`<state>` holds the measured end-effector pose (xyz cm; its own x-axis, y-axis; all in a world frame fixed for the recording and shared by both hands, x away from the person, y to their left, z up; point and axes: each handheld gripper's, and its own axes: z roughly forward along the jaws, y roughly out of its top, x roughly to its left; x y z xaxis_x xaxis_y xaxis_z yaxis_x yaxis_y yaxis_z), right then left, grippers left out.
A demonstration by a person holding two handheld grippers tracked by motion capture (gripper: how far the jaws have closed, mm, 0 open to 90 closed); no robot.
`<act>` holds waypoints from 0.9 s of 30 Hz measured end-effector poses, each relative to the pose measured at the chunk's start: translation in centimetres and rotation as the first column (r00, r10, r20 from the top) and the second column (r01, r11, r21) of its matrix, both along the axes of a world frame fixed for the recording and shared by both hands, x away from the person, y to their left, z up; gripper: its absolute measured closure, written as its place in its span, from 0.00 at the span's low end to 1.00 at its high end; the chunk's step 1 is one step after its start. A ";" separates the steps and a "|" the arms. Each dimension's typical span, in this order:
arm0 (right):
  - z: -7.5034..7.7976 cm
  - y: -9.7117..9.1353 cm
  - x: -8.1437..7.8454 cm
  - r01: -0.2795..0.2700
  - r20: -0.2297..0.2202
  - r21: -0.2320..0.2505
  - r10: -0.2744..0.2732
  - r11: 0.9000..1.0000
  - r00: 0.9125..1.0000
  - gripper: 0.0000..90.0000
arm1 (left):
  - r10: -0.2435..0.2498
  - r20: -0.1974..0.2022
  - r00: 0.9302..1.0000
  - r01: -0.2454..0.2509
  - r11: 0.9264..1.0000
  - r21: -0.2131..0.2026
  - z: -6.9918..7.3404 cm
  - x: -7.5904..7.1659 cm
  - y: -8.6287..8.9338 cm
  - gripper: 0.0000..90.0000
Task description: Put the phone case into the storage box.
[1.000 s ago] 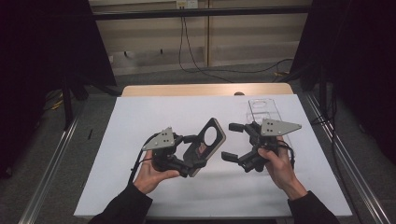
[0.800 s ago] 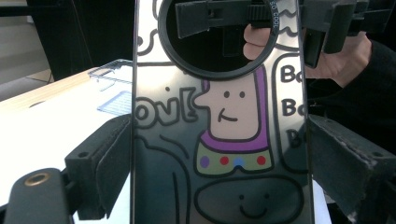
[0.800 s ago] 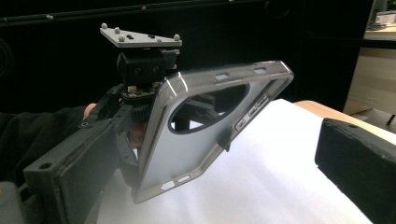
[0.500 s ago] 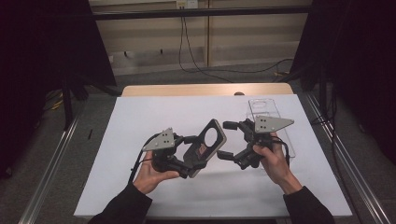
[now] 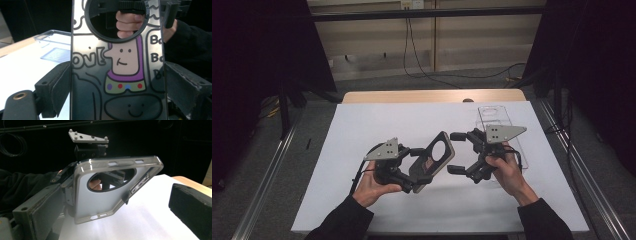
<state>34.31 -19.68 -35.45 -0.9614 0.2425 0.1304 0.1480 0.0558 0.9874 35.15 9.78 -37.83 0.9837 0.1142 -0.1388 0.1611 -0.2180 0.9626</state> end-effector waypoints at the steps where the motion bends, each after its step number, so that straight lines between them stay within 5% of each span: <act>1: 0.0 0.0 0.0 -0.005 -0.001 0.000 0.005 1.000 1.000 0.00 | -0.005 0.000 1.000 0.005 1.000 0.004 0.0 0.0 0.0 0.14; 18: -0.4 0.0 0.3 -0.083 -0.007 -0.019 0.083 0.996 0.997 0.00 | -0.049 -0.002 0.999 0.049 0.998 0.033 -0.2 -0.4 -0.6 0.14; 27: -0.3 -0.5 0.5 -0.104 -0.021 -0.075 0.102 0.992 0.995 0.00 | -0.069 -0.004 0.998 0.069 0.996 0.051 -0.4 -0.6 -0.8 0.14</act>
